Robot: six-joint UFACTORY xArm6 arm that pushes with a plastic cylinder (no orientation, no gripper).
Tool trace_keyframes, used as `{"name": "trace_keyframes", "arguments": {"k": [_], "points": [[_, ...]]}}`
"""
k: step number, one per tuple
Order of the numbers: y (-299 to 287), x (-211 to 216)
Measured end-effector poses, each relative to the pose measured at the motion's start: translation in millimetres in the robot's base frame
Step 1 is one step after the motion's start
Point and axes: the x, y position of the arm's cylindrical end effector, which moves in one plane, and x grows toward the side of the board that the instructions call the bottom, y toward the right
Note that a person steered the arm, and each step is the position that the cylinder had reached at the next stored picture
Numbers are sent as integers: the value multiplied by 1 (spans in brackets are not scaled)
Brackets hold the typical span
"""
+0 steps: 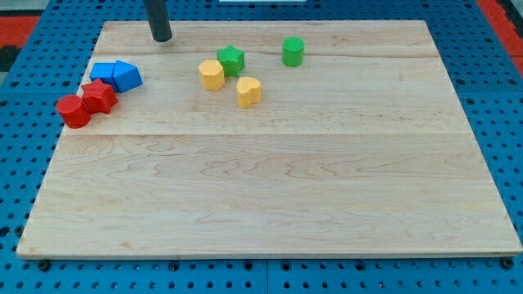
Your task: Slide the yellow hexagon to the bottom left
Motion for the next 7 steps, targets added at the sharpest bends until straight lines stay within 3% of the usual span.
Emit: {"name": "trace_keyframes", "arguments": {"k": [2, 4, 7], "points": [[39, 0], [114, -4], [124, -34]]}}
